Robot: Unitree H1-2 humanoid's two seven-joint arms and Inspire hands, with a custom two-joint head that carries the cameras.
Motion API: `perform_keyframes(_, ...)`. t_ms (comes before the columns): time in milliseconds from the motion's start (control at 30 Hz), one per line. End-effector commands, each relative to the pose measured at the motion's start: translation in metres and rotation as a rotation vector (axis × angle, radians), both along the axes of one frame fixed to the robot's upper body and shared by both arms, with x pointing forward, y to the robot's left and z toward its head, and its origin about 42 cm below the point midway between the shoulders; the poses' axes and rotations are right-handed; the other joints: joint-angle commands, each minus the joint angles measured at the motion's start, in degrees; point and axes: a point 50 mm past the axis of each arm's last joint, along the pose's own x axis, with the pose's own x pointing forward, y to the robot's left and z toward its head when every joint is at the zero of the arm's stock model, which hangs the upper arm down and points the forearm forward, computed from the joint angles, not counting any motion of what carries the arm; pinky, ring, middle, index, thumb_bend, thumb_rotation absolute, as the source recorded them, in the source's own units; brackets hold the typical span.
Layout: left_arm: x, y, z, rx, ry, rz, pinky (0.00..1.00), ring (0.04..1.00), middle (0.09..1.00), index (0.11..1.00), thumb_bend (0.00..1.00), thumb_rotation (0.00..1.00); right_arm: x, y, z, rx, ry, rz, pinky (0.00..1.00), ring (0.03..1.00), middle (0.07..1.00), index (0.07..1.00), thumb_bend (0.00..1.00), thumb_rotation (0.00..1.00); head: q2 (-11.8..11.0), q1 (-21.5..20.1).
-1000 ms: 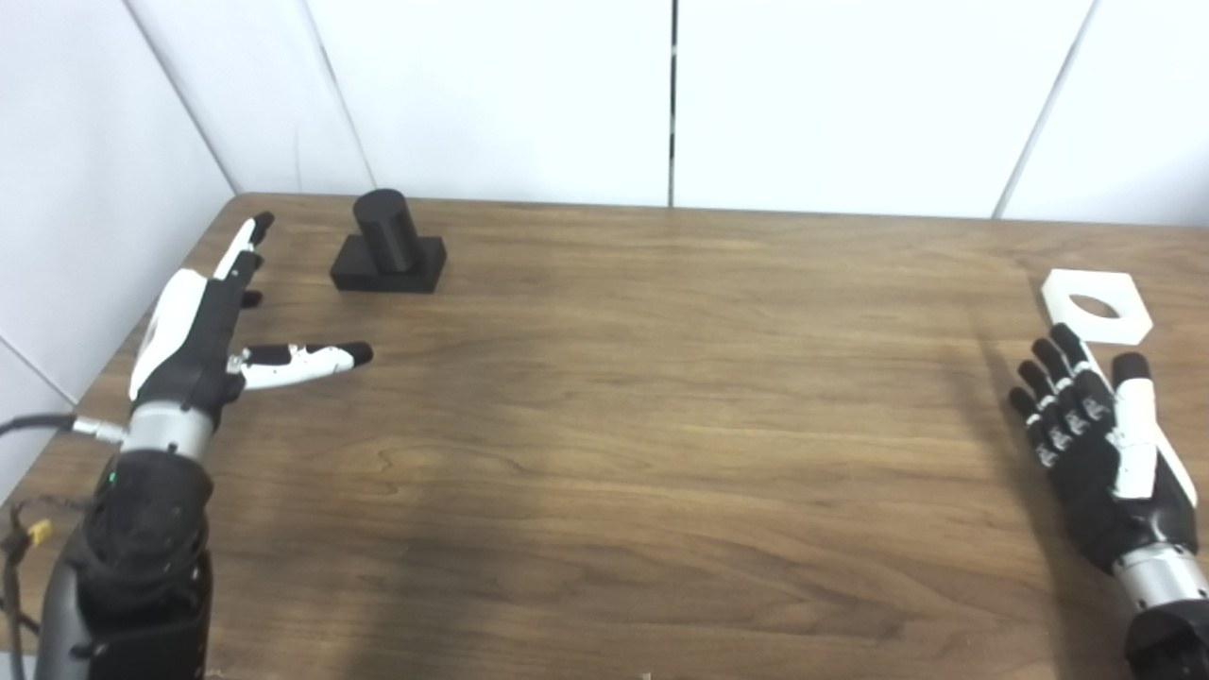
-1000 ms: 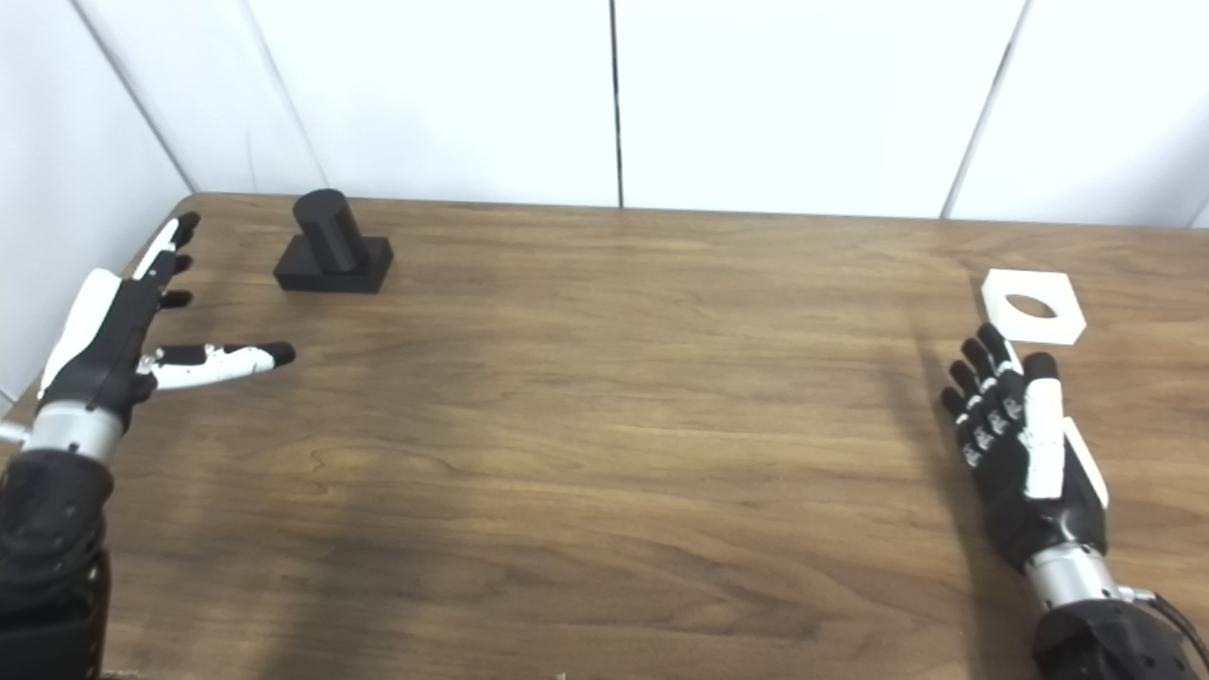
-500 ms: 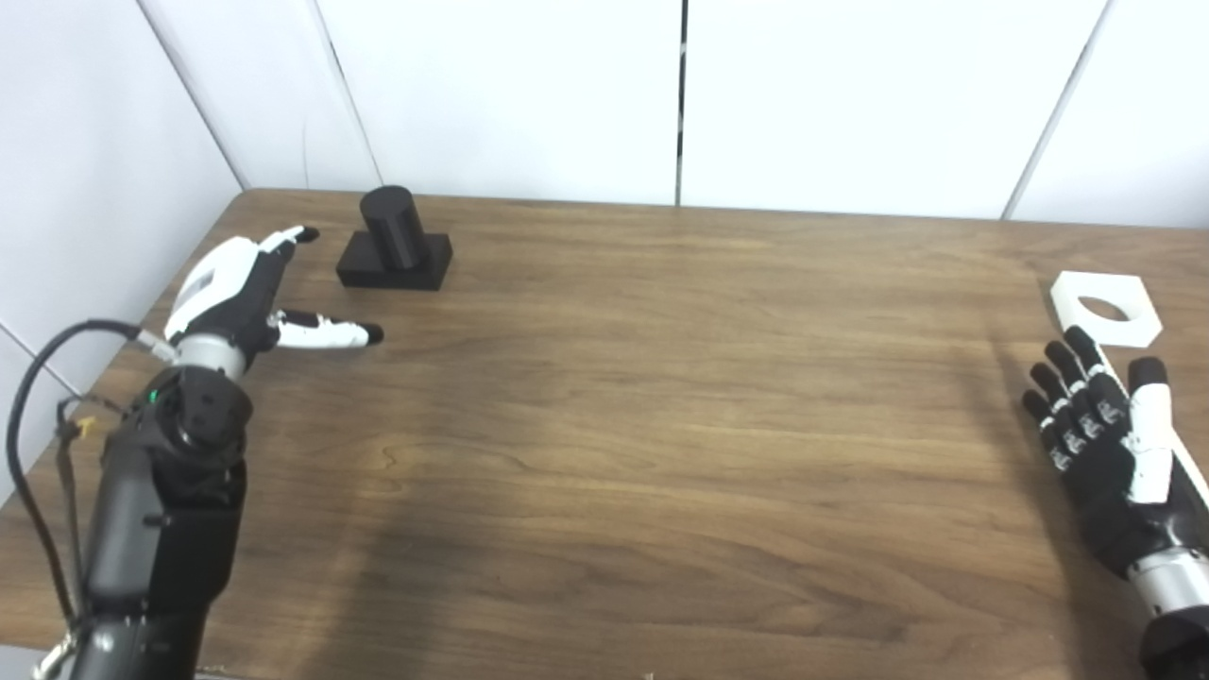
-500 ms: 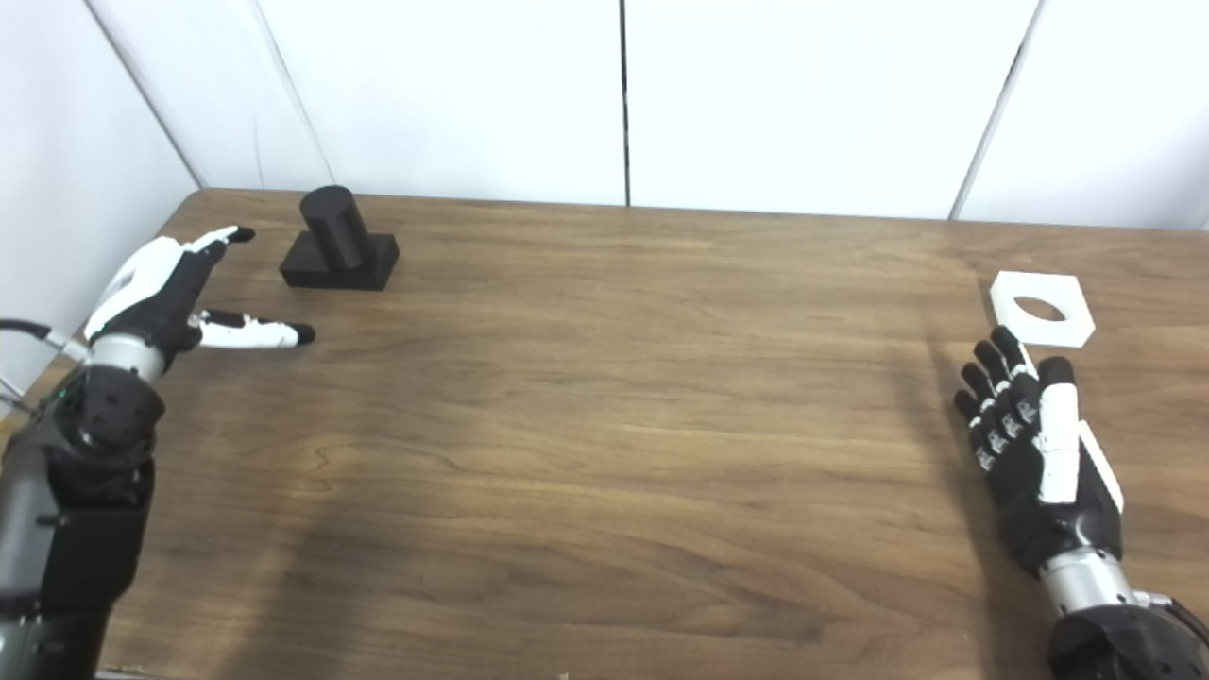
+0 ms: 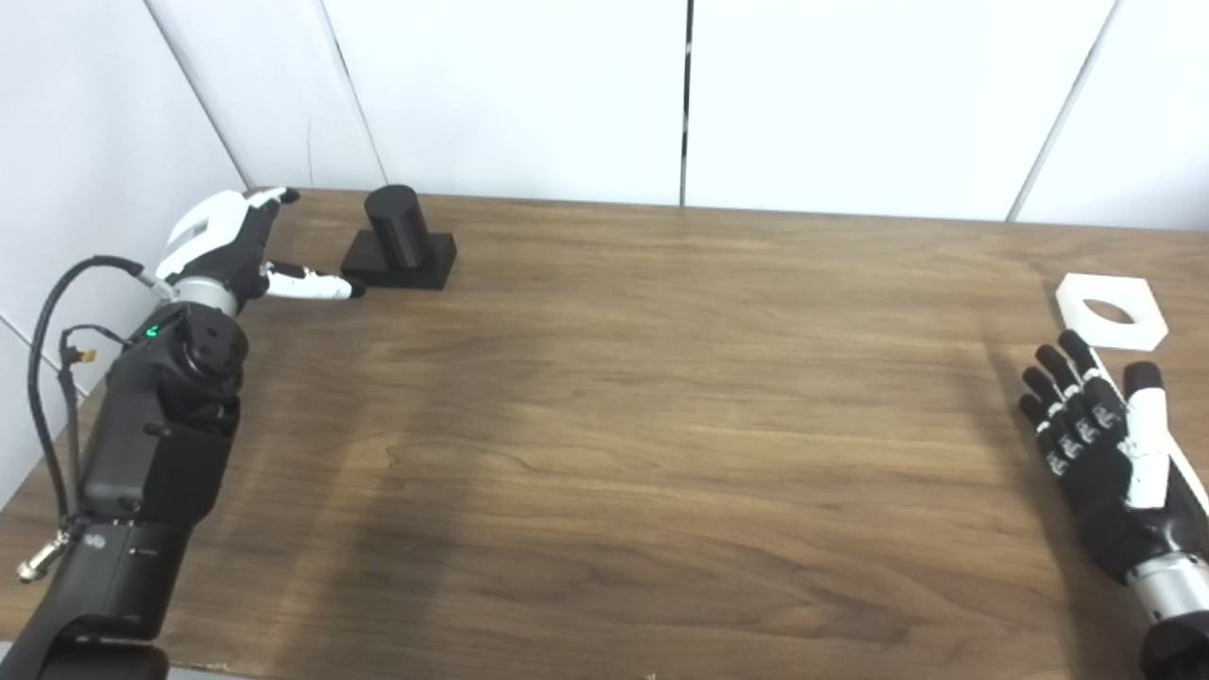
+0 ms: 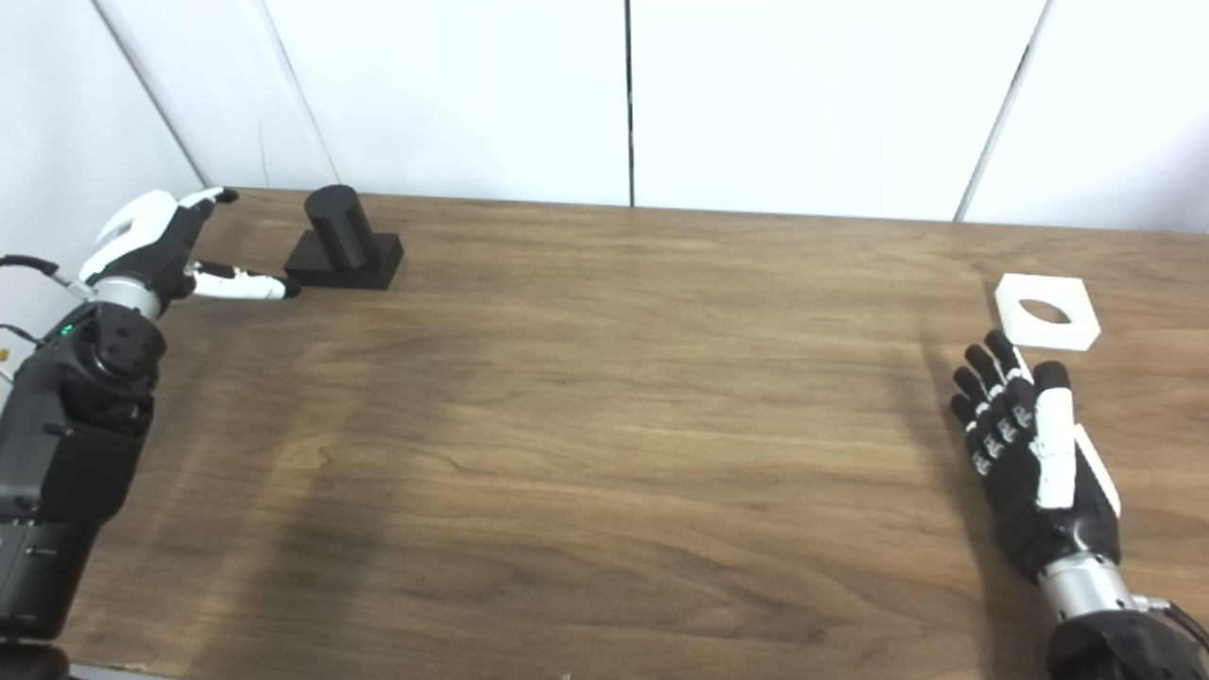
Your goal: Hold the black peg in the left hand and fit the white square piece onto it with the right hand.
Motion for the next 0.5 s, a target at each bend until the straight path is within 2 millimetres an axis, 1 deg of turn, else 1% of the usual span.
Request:
perform_keyframes(0,0.006,0.006,0.042,0.072,-0.106,-0.002,1.00,1.000,0.972,0.936,0.97,0.34,0.006,0.002,0.015,-0.014,-0.060,0.048,1.00,0.992,0.989,1.000,0.58,1.00,-0.13,-0.02)
perform_keyframes(67,0.012,0.008,0.046,0.091,-0.094,-0.008,1.00,1.000,0.971,0.935,0.98,0.34,0.005,0.004,0.014,-0.010,-0.057,0.057,1.00,0.989,0.992,1.000,0.57,1.00,-0.44,-0.22)
perform_keyframes(133,0.019,0.011,0.051,0.111,-0.072,-0.011,1.00,1.000,0.971,0.932,0.99,0.30,0.004,0.005,0.014,-0.010,-0.054,0.063,1.00,0.988,0.993,1.000,0.56,1.00,-0.56,-0.32)
perform_keyframes(300,0.038,0.015,0.064,0.174,-0.024,-0.030,1.00,1.000,0.979,0.935,1.00,0.30,0.002,0.004,0.017,-0.022,-0.055,0.068,1.00,0.973,0.977,1.000,0.56,1.00,-0.35,-0.45)
perform_keyframes(400,0.048,0.015,0.068,0.187,0.008,-0.019,1.00,1.000,0.974,0.928,1.00,0.29,-0.001,0.002,0.020,-0.018,-0.055,0.080,1.00,0.970,0.972,1.000,0.56,1.00,-0.13,-0.58)
perform_keyframes(467,0.054,0.015,0.070,0.189,0.032,-0.014,1.00,1.000,0.984,0.934,1.00,0.30,-0.003,0.001,0.021,-0.018,-0.054,0.087,1.00,0.973,0.976,1.000,0.56,1.00,-0.01,-0.71)
